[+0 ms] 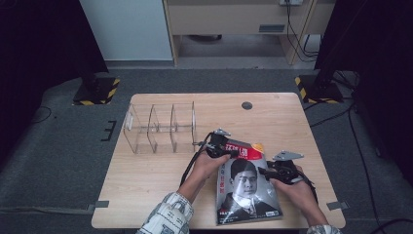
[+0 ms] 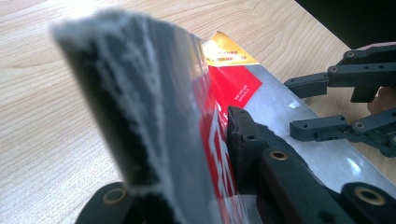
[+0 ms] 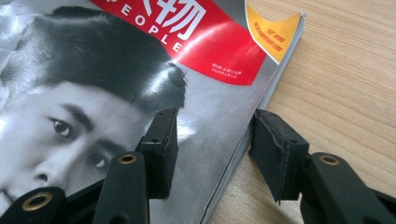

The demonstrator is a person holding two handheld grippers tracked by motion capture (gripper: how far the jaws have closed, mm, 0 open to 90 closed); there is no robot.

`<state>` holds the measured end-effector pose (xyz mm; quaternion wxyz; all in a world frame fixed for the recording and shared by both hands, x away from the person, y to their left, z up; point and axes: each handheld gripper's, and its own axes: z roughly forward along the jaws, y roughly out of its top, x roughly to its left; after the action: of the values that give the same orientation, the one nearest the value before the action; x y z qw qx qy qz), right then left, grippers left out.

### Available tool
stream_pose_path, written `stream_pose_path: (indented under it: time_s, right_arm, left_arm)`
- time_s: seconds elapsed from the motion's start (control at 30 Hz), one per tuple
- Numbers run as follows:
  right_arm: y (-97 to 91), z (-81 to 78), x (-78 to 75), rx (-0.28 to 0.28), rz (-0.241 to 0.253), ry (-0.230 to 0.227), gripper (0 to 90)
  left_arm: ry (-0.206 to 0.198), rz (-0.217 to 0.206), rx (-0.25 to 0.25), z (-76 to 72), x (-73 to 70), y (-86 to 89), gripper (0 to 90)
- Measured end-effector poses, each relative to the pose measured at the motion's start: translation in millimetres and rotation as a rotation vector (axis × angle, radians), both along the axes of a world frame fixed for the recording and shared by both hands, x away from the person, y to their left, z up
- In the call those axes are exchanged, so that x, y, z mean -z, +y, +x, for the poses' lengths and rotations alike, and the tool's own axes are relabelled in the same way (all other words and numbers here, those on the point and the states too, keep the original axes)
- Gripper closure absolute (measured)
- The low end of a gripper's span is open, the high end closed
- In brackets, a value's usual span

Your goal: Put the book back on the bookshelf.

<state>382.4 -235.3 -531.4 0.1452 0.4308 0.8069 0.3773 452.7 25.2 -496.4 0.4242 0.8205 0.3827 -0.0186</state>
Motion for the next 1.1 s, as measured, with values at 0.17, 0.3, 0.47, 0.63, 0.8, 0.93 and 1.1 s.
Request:
stream_pose_path:
  time_s: [0.17, 0.3, 0.47, 0.63, 0.8, 0.93, 1.1]
  right_arm:
    - [0.1, -0.1, 0.0, 0.008, 0.005, -0.001, 51.2]
    - [-1.7, -1.6, -3.0, 0.017, 0.006, -0.005, 50.9]
    - [-10.1, -5.8, -11.5, 0.040, 0.043, -0.028, 50.1]
    - [-20.8, -5.8, -15.4, 0.099, 0.056, -0.041, 50.0]
    - [-31.3, -5.0, -15.3, 0.144, 0.041, -0.043, 49.7]
    - [-38.3, -4.0, -14.9, 0.189, 0.024, -0.041, 49.5]
    - [-42.9, -1.8, -13.2, 0.221, 0.009, -0.040, 48.2]
  left_arm:
    - [0.005, -0.014, -0.010, -1.4, -2.4, 0.4, 82.5]
    - [-0.010, -0.040, -0.004, -6.0, -10.9, 1.0, 84.0]
    - [-0.019, -0.072, -0.003, -9.7, -20.0, 3.0, 85.3]
    - [-0.025, -0.089, -0.001, -12.6, -27.8, 4.6, 86.0]
    - [-0.041, -0.098, 0.007, -14.6, -38.6, 4.1, 86.3]
    - [-0.053, -0.106, 0.008, -15.0, -46.5, 3.8, 86.4]
    - [-0.063, -0.115, 0.001, -13.5, -54.4, 7.4, 86.4]
